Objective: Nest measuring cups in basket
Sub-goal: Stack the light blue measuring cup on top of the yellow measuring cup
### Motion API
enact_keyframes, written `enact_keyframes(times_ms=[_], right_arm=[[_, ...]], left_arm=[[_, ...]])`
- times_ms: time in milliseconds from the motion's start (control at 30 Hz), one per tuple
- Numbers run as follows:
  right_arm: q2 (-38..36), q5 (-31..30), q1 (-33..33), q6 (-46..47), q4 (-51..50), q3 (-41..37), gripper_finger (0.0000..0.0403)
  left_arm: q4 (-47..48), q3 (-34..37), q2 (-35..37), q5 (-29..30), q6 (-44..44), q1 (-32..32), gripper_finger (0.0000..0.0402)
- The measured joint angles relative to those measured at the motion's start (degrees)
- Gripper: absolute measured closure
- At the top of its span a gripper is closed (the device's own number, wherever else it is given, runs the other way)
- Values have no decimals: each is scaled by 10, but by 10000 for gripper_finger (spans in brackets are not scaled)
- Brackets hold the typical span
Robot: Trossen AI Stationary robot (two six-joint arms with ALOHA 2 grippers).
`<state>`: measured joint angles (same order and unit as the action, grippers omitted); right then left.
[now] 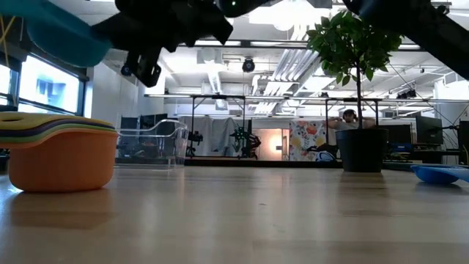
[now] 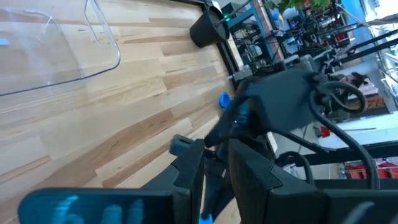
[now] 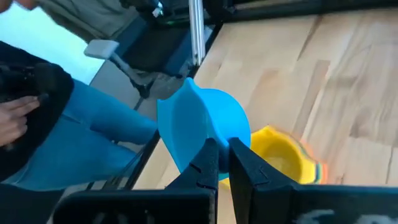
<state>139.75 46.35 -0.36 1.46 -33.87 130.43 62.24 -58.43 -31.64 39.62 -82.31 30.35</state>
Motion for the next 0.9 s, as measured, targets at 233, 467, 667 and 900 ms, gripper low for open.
enact_keyframes(times_ms=[233,467,667,900], right_arm=[[15,22,-5,-1,-10,0,403],[16,39,-5,-15,-6,0,403],[22,42,-8,-15,-5,0,402],[38,37,-10,-4,-17,0,402]], left_arm=[[3,0,0,1,-1,0,339],[10,0,0,3,-4,0,339],[10,0,0,3,-6,0,339],[10,0,0,3,-1,0,339]])
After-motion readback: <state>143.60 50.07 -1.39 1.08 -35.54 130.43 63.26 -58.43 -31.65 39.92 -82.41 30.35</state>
